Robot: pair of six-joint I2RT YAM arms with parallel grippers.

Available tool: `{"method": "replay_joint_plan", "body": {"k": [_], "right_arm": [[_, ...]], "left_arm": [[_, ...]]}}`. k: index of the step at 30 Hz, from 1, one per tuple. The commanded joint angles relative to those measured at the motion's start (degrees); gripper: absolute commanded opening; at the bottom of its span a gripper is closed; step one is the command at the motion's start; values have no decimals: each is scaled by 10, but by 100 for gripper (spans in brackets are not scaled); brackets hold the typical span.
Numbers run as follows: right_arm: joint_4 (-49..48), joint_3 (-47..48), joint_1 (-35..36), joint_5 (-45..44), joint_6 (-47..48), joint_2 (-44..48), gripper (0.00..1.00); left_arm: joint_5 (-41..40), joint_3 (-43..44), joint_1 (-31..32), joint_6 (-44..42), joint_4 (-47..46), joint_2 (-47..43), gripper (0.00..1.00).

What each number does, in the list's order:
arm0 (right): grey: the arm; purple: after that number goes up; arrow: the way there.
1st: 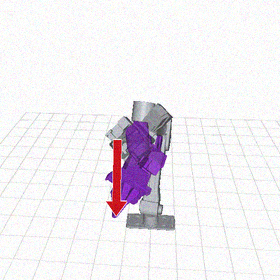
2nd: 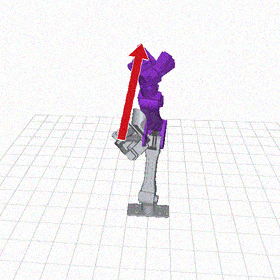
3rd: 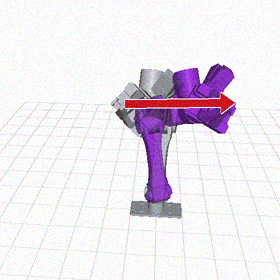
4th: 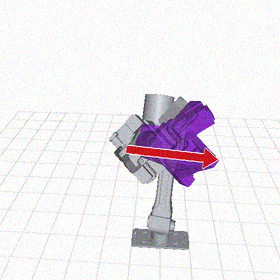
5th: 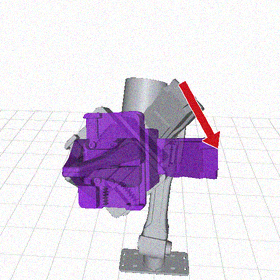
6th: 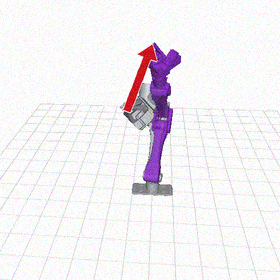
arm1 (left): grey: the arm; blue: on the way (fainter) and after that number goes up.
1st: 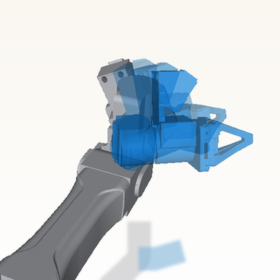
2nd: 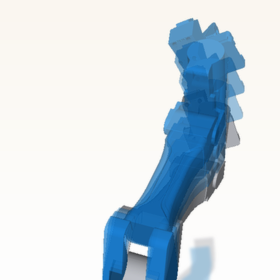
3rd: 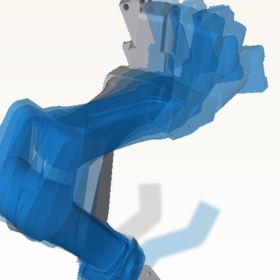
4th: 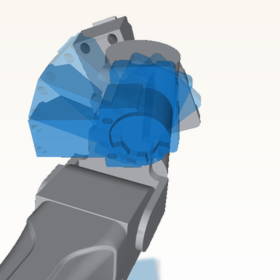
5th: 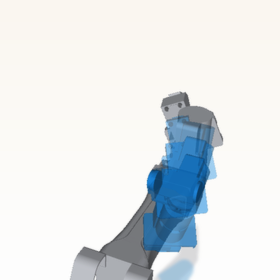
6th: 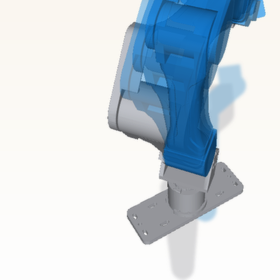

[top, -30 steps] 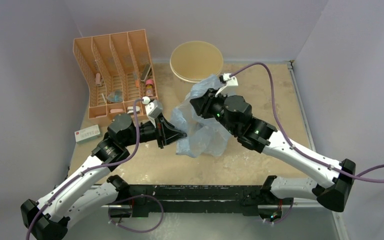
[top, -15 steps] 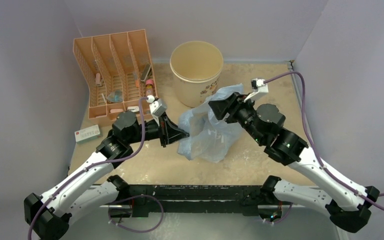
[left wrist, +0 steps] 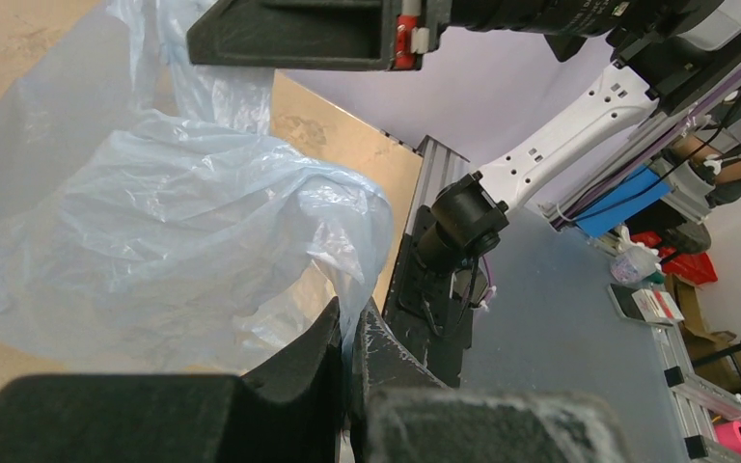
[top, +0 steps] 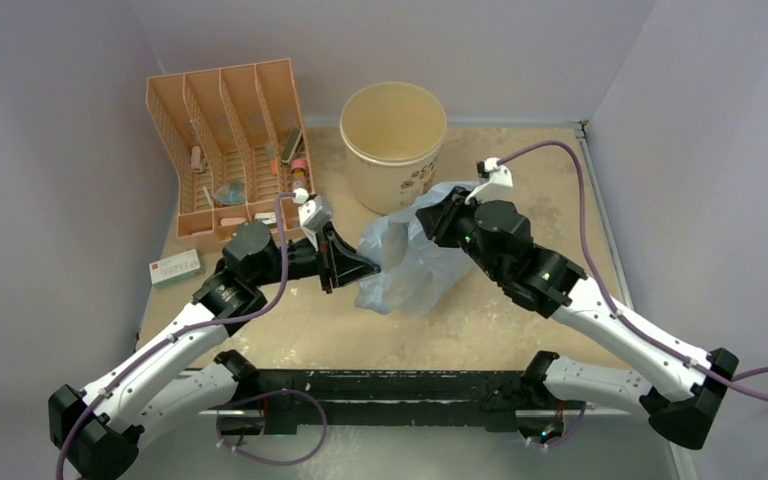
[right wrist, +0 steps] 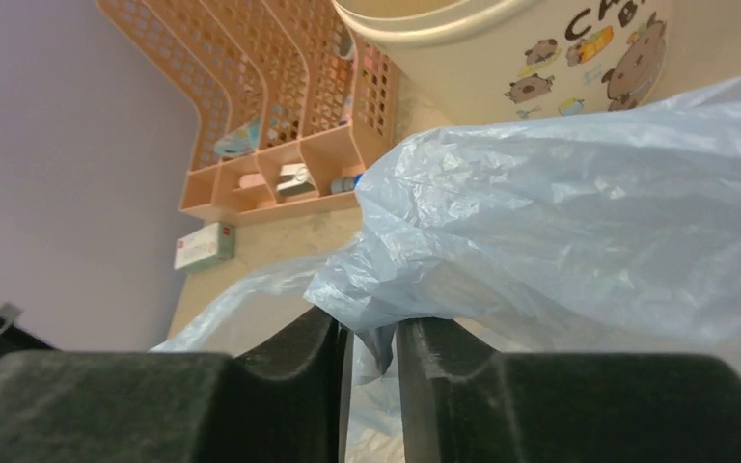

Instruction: Put the trash bags into the trash bin

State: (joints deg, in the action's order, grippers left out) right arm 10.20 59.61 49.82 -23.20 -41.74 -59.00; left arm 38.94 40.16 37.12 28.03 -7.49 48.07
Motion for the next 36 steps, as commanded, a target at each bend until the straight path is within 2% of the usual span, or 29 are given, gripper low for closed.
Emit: {"method": "replay_joint_plan", "body": {"k": [1, 3, 5, 8, 10, 14, 16, 21, 26, 30, 32, 34, 36], "right_arm": [[-52, -14, 1, 73, 28, 40, 22], [-69, -20, 1, 132, 43, 48, 13], [-82, -28, 1, 175, 46, 59, 12], [-128, -58, 1, 234, 41, 87, 16], [-159, -67, 1, 305, 44, 90, 19], [-178, -61, 1, 390, 43, 67, 21], [-188, -60, 1, 419, 44, 49, 26], [-205, -51, 1, 447, 33, 7, 33], [-208, -55, -1, 431, 25, 3, 52], [-198, -57, -8, 430, 22, 1, 59], [-199, -59, -10, 449, 29, 1, 61], [-203, -65, -12, 470, 41, 4, 69], [-216, -73, -13, 507, 54, 7, 70]], "left_arm": [[-1, 18, -4, 11, -32, -9, 0], [2, 20, -3, 11, -37, -4, 0], [6, 23, -3, 8, -37, 0, 0], [6, 23, -3, 5, -39, 2, 0], [5, 19, -4, 4, -44, 0, 0], [15, 14, -3, 5, -53, 2, 0], [24, 12, -3, 5, -59, 4, 0], [29, 7, -4, 6, -65, 0, 0], [30, -3, -4, 6, -71, -16, 0], [29, -7, -4, 5, -68, -25, 0], [21, -8, -3, 7, -65, -30, 0], [13, -8, -3, 11, -65, -33, 0], [12, -8, -4, 19, -72, -33, 0]]}}
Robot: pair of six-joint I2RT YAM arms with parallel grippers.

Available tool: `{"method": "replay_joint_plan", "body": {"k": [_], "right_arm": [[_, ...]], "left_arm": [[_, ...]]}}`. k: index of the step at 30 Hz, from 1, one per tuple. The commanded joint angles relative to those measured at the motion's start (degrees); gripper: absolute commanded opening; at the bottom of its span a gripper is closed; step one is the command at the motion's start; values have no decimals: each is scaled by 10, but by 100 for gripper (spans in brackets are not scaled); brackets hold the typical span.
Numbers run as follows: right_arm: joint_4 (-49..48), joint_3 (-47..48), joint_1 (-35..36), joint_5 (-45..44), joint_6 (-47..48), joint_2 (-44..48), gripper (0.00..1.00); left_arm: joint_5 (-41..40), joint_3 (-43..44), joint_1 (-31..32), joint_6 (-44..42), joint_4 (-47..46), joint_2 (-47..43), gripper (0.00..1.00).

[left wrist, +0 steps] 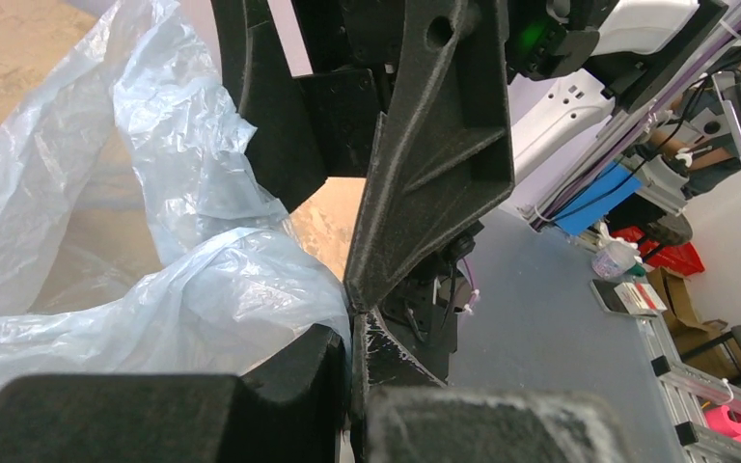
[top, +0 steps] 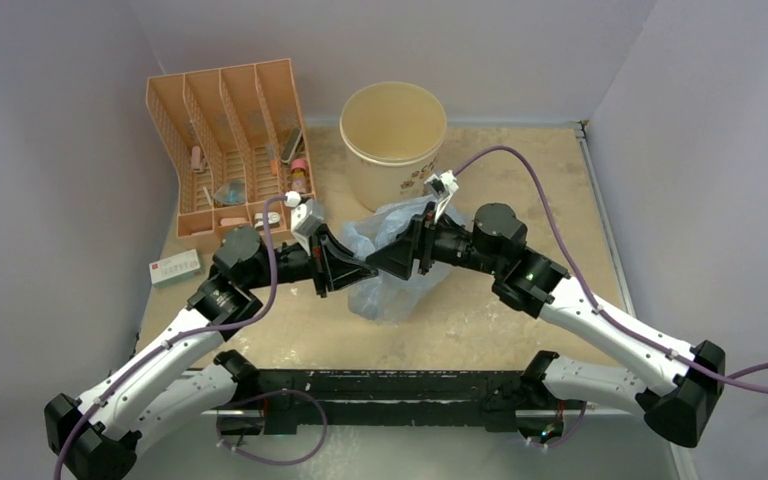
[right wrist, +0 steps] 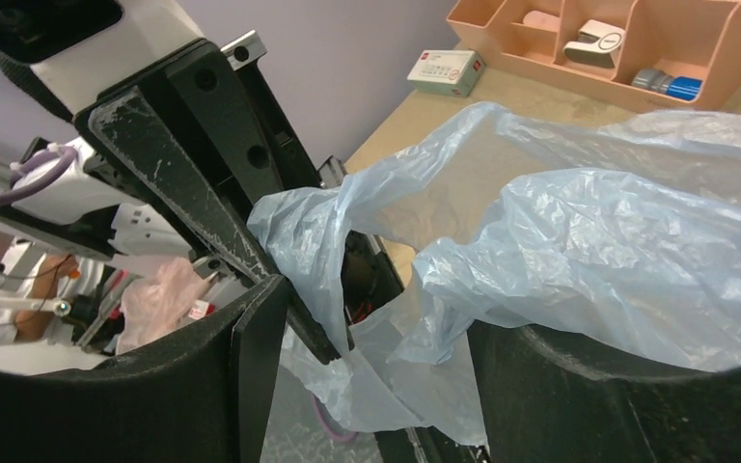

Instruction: Put the trash bags into the trash bin

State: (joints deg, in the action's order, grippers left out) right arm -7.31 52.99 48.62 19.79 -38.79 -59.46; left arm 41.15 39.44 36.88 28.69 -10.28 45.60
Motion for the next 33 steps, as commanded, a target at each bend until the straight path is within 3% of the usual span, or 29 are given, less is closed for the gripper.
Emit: {"method": "replay_joint_plan", "body": {"k": [1, 7, 13, 19, 22, 24, 31, 33], "right_arm": [[-56, -13, -1, 94, 25, 15, 70], [-133, -42, -1, 126, 1, 25, 69], [-157, -50, -2, 123, -10, 22, 54], [-139, -48, -2, 161, 23, 20, 51], [-117, -43, -3, 144, 35, 21, 44], [-153, -52, -5, 149, 12, 30, 35], [-246, -53, -7, 175, -47, 20, 34], [-243, -37, -7, 192, -40, 4, 24]], "left_arm": [[-10, -1, -1, 15, -49, -6, 0], [7, -4, -1, 21, -60, 12, 0], [28, -10, -1, 24, -84, 16, 0], [11, -10, -1, 32, -83, 12, 0], [22, -5, -1, 34, -86, 15, 0], [32, 3, -1, 22, -69, 22, 0], [45, -4, -1, 22, -74, 32, 0], [45, -9, -1, 27, -84, 32, 0]]}}
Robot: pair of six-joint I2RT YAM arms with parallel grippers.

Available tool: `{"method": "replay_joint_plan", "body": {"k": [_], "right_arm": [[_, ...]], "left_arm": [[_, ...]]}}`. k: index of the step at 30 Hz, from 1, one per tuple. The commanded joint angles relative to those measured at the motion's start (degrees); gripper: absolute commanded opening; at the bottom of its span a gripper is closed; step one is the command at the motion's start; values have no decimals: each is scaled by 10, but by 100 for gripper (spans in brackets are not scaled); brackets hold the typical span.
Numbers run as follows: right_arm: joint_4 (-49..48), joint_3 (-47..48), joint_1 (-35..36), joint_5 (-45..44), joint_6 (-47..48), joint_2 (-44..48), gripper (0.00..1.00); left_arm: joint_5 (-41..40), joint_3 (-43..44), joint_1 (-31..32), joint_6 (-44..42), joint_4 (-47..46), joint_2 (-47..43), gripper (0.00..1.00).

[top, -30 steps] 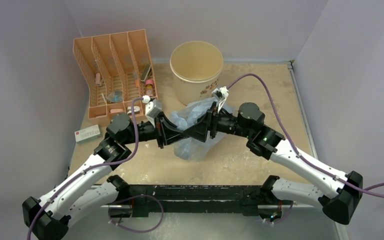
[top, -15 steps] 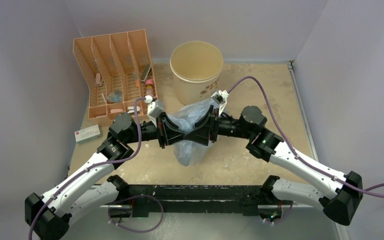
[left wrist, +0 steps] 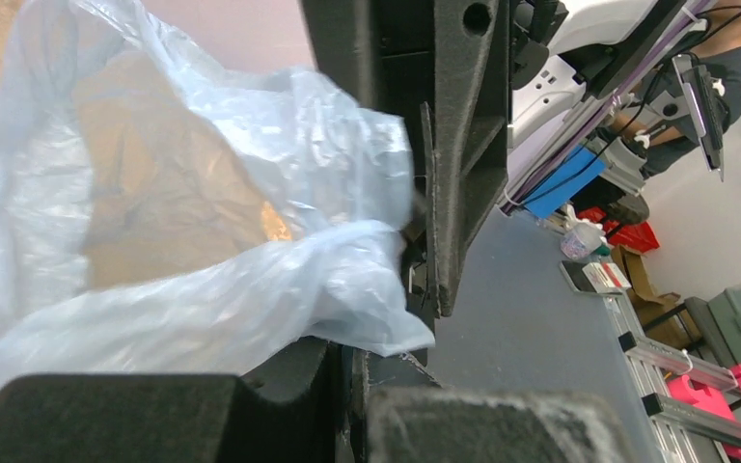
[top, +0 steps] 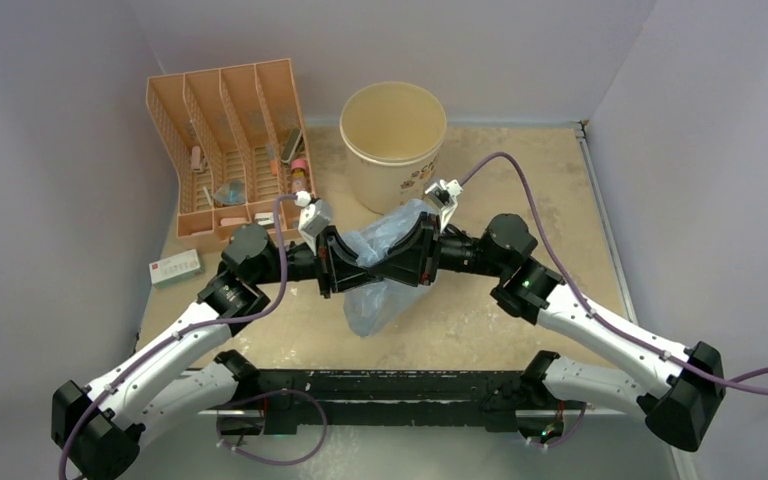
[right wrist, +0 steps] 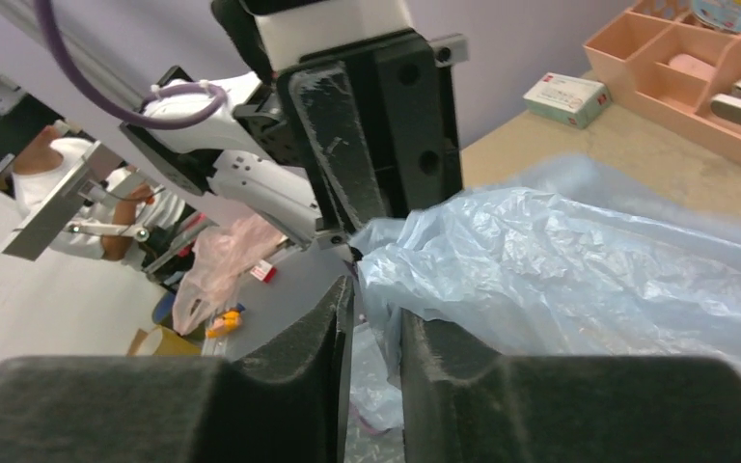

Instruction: Put the trash bags into the trash bin

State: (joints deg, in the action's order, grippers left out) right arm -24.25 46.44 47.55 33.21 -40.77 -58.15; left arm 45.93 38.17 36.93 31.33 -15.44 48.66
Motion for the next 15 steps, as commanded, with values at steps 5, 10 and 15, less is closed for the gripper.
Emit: {"method": "replay_joint_plan", "body": {"k": [5, 10, 15], "right_arm": [[-53, 43, 4, 56, -9, -23, 2], [16, 51, 3, -78, 0, -5, 0], [66, 53, -7, -235, -37, 9, 0]], "left_arm": [[-10, 0, -1, 6, -42, 1, 0], [-37, 2, -2, -2, -15, -14, 10], [-33, 2, -1, -7, 4, -31, 30]]}}
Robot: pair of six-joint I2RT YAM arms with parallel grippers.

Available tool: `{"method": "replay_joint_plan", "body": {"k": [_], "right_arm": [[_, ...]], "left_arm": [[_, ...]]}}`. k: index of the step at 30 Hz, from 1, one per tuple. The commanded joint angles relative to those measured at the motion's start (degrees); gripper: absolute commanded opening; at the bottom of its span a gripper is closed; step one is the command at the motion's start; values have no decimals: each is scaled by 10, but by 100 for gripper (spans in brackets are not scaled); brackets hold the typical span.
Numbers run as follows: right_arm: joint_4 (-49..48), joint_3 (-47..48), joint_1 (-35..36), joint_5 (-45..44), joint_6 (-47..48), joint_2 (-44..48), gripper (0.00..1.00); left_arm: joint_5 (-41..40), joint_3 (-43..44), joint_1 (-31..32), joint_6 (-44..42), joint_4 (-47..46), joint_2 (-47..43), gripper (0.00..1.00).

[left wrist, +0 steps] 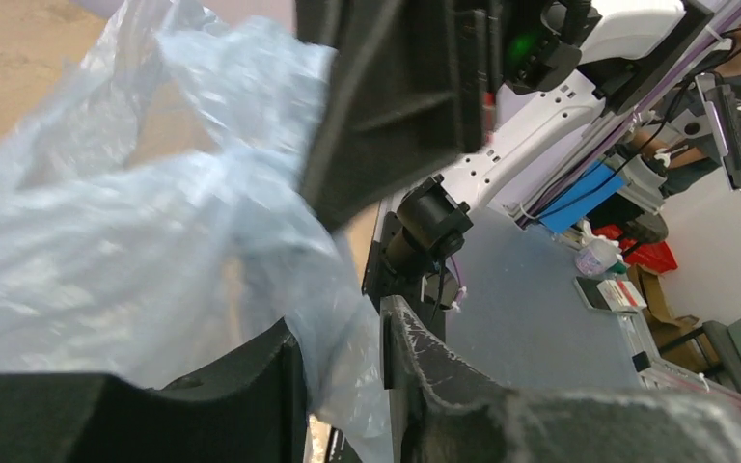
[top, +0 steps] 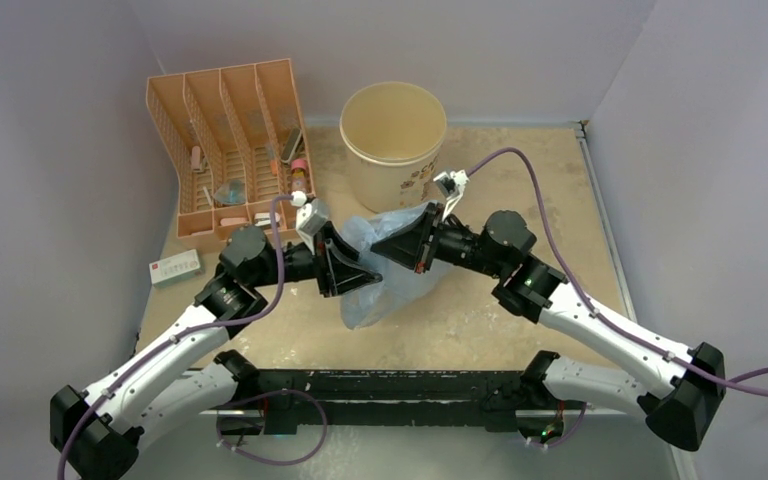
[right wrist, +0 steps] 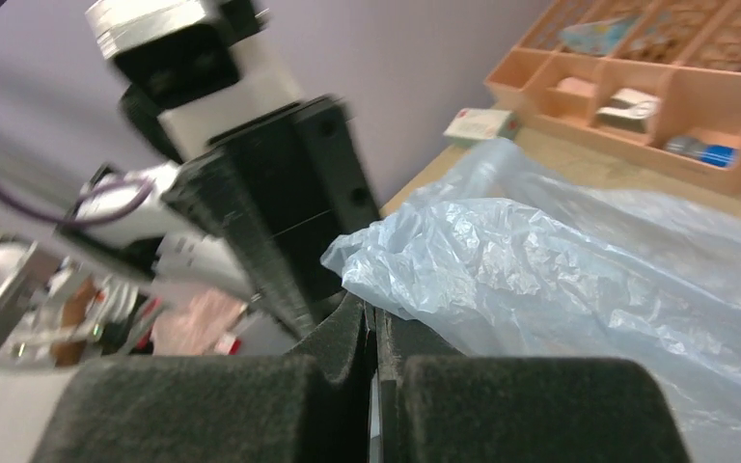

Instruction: Put the trash bags into the trash bin

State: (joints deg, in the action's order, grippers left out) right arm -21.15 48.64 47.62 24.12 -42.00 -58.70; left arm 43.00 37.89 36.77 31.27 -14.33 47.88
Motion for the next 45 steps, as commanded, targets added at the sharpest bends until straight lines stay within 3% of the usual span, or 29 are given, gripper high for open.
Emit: {"method": "replay_joint_plan", "body": {"k": [1, 5, 14, 17, 21, 23, 28, 29, 31, 34, 45], "right_arm": [[49, 35, -9, -169, -36, 11, 0], [70, 38, -14, -210, -71, 0, 0], [32, 44, -19, -173, -65, 5, 0], [51, 58, -20, -169, -54, 7, 0], [66, 54, -22, -181, -47, 23, 0], [74, 57, -23, -176, -37, 24, 0], [103, 74, -25, -133, -12, 5, 9], [79, 60, -25, -122, -26, 12, 11], [-28, -4, -26, -61, -66, 29, 28], [-75, -25, -26, -17, -94, 30, 34], [-16, 0, -27, -4, -44, 18, 52]], "left_arm": [[1, 6, 0, -5, -7, -26, 32], [15, 14, 0, -10, 7, -31, 38], [5, 67, 0, -64, 96, 40, 44], [-23, 60, 0, -64, 81, 50, 34], [-40, 52, 0, -59, 65, 51, 2], [-39, 46, 0, -55, 49, 42, 0], [-38, 36, 0, -48, 26, 21, 0], [-40, 34, 0, -47, 23, 19, 0], [-41, 29, 0, -43, 14, 17, 0], [-44, 27, 0, -39, 12, 15, 0], [-56, 10, 0, -32, 8, -24, 0]]}}
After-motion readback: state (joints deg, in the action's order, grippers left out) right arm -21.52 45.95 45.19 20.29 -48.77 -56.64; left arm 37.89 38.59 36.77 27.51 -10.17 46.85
